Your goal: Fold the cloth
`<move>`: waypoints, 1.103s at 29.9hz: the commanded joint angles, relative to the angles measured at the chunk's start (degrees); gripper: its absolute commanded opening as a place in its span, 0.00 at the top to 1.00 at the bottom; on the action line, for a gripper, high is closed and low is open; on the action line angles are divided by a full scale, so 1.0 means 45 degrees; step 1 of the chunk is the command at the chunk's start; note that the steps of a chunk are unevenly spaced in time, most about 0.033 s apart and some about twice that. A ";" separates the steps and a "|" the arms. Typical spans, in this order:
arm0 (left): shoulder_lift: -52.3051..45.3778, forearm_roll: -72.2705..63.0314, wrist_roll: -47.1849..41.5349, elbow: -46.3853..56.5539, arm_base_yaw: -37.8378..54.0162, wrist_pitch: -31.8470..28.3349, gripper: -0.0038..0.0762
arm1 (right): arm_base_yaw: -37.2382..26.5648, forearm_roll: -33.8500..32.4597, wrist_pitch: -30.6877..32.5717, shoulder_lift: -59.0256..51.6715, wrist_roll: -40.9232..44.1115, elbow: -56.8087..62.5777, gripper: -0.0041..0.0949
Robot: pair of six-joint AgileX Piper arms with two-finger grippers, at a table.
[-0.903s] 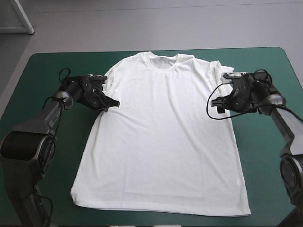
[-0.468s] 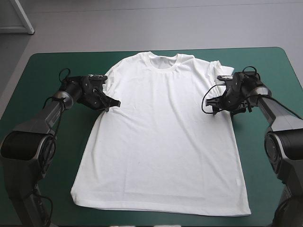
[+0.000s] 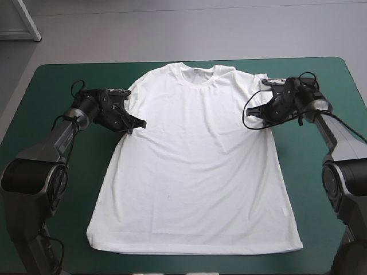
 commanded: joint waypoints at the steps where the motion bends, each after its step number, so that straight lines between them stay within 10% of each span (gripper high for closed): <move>1: -0.1724 -0.0205 -0.0231 -0.1320 0.0014 0.0006 0.96 | -0.0105 -0.0110 0.0260 -0.1926 -0.0157 -0.1435 0.96; 22: -0.6484 0.2583 -0.0556 -0.7136 0.0221 0.1886 0.96 | -0.0105 -0.0790 0.3208 -0.5473 0.0000 -0.7831 0.96; 33: -0.5161 0.2583 -0.0125 -0.7415 0.0221 0.0018 0.96 | -0.0105 0.0434 -0.0538 -0.4009 -0.0077 -0.7952 0.96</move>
